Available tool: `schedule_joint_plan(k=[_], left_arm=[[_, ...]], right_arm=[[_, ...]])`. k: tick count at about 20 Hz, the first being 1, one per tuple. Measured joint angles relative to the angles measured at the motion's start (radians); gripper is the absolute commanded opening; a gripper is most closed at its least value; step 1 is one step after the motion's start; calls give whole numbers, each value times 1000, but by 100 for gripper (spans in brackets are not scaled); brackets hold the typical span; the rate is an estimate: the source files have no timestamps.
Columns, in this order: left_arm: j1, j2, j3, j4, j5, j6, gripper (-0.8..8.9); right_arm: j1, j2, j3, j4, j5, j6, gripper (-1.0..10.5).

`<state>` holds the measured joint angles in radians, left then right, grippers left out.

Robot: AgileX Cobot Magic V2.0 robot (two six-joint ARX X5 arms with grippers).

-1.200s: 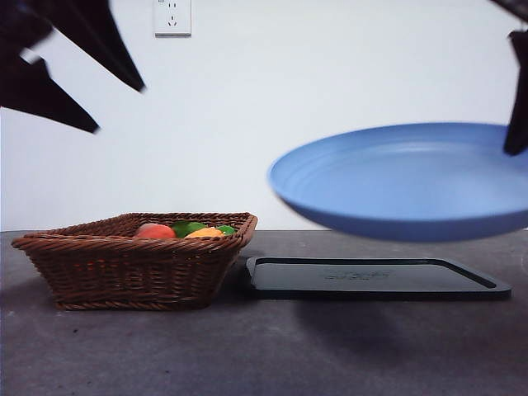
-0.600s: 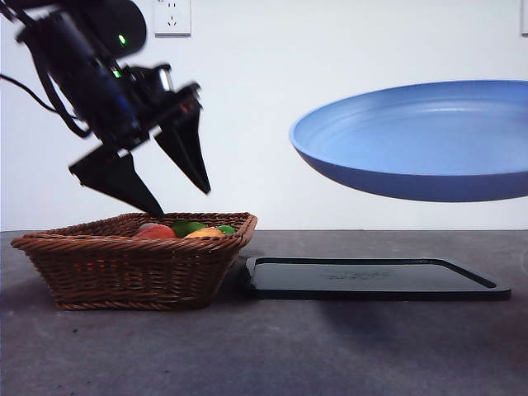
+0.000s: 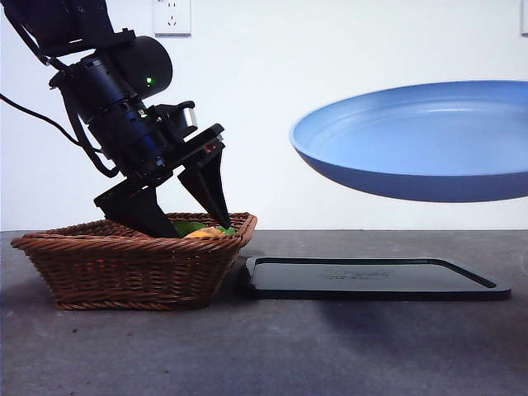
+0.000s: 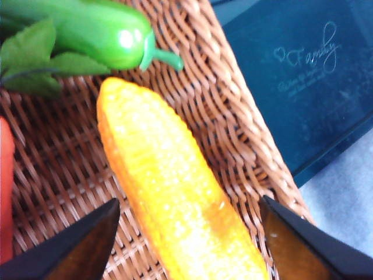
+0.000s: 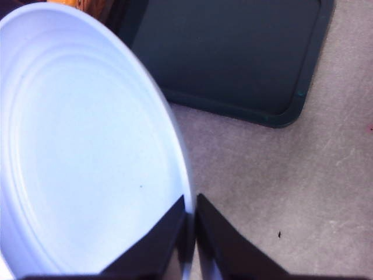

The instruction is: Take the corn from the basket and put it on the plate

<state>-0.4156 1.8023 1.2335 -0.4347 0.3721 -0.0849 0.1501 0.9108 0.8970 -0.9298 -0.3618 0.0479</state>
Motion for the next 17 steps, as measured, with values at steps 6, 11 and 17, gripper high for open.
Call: schedule_joint_plan(k=[6,11,17], left_arm=[[-1,48,3,2,0,0,389],[-1,48,3,3,0,0,267],[2,48,5,-8,0,-11,171]], right_arm=[[0,0,0,0,0,0,1],[0,0,0,0,0,0,2],[0,0,0,0,0,0,1]])
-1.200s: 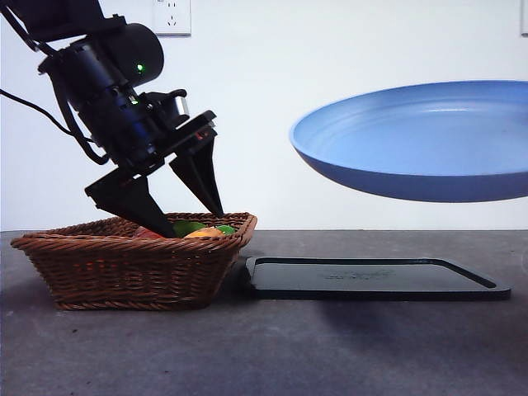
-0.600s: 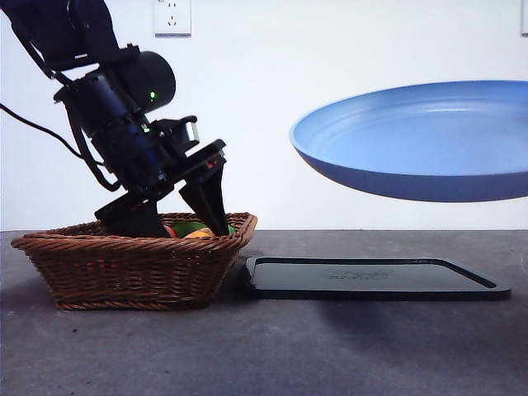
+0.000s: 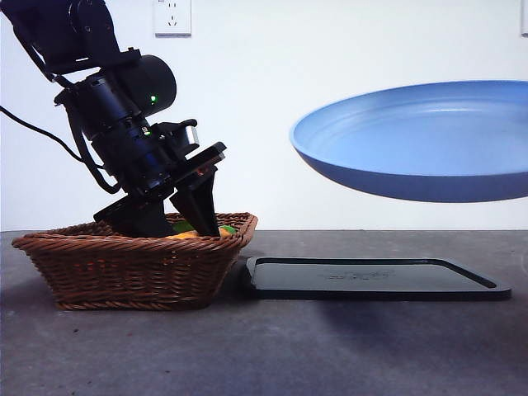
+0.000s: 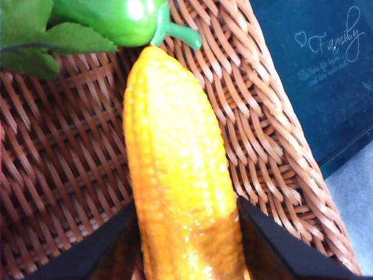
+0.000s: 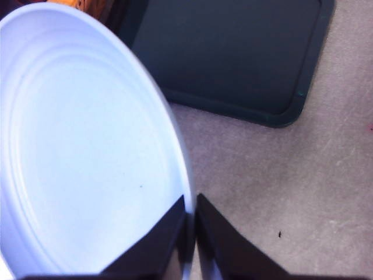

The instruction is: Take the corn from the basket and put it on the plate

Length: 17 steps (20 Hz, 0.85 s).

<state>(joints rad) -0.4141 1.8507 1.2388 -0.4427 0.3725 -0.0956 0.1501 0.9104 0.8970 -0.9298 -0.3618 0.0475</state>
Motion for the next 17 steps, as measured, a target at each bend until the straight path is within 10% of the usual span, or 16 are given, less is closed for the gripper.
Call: schedule_joint_plan(k=[8,17], left_arm=[[21,-37,134,-153,49,0,165],[-30,-202,161,-181,399,2,165]], right_arm=[[0,58,0,2,0,1,1],[0,357,0,174,-143,48,2]])
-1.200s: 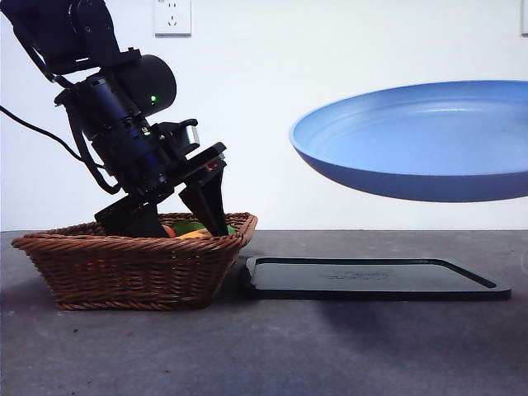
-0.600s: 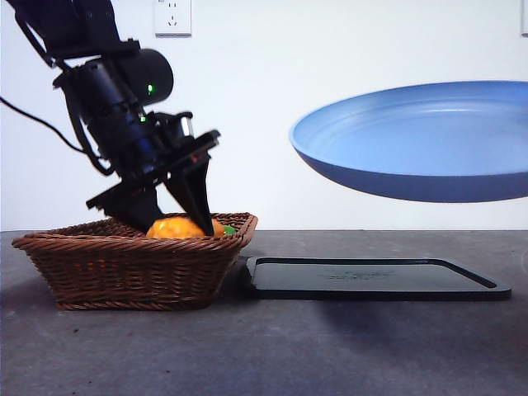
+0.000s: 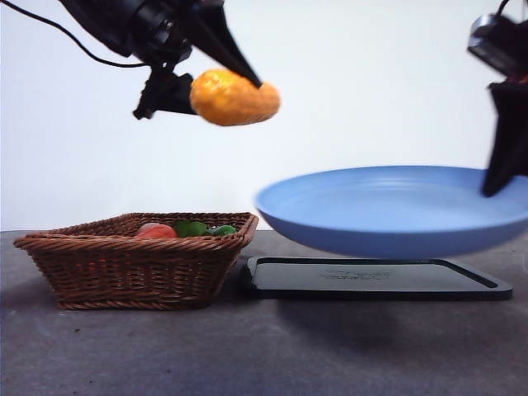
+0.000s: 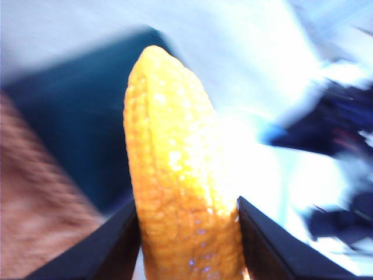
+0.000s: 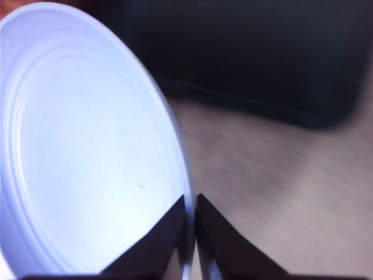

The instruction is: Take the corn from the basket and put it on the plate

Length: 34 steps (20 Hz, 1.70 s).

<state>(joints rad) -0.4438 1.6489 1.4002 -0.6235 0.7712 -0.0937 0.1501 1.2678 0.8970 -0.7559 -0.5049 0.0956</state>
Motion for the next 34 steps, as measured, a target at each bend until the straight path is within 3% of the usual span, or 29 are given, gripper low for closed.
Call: schedule_joint_plan(k=[2,5,10,14,18,24,34], left_arm=[[-48,2,0,-10,6,17,165],[-133,13,0,-11,-19,68,165],[-250,87,0,-40,-243,198,166],[-300,98,0,-40,-325,263,187],[-305,98,0,-56,-329,283,333],[-305,98,12,-130,-330,284,335],[-303,98,308,-312,-331,283,335]], right_arm=[[0,48,0,57,-57,34,1],[0,73,0,90,-74,70,2],[0,74,8,95,-121,92,1],[-2,74,8,95,-119,93,2],[-2,74,8,94,-120,93,1],[-2,74,8,95,-109,92,2],[-41,84,8,159,-54,92,1]])
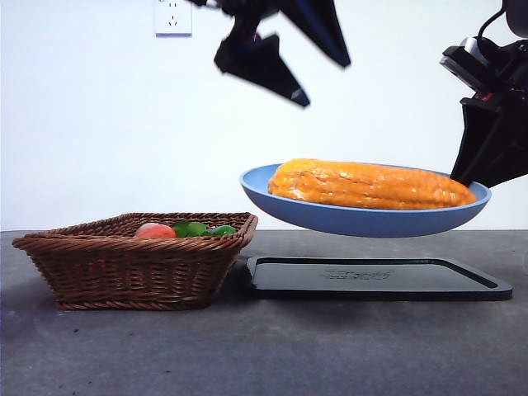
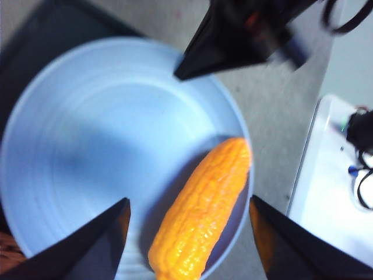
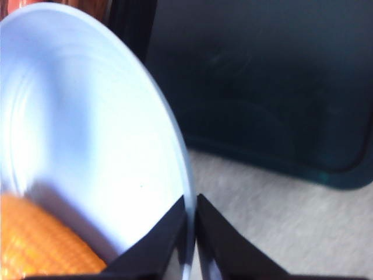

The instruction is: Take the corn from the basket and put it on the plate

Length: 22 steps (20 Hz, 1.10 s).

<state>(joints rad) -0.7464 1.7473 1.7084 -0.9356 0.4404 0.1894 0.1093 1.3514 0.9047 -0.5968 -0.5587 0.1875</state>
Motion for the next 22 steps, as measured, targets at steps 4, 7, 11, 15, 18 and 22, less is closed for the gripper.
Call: schedule_joint_plan(k=[4,7,11,15,18,22], left_arm=[[17,0,97,-70,0,0,335],[24,-1,151,-99,0,0,335],[27,-2,166,-117,0,0,335],[28,-2,166,-119,0,0,335],[29,-2,166,-119,0,-2,334],[29,-2,166,-119,0,-5,334]], right_arm=[[-61,93,11,33,-1,0,1],[-100,203,72,60,1,1,1],[-109,338,193,63,1,1,2],[-109,463,284,64,1,1,1],[-110,523,312,68,0,1,1],[-109,531,313,69,-5,4,10]])
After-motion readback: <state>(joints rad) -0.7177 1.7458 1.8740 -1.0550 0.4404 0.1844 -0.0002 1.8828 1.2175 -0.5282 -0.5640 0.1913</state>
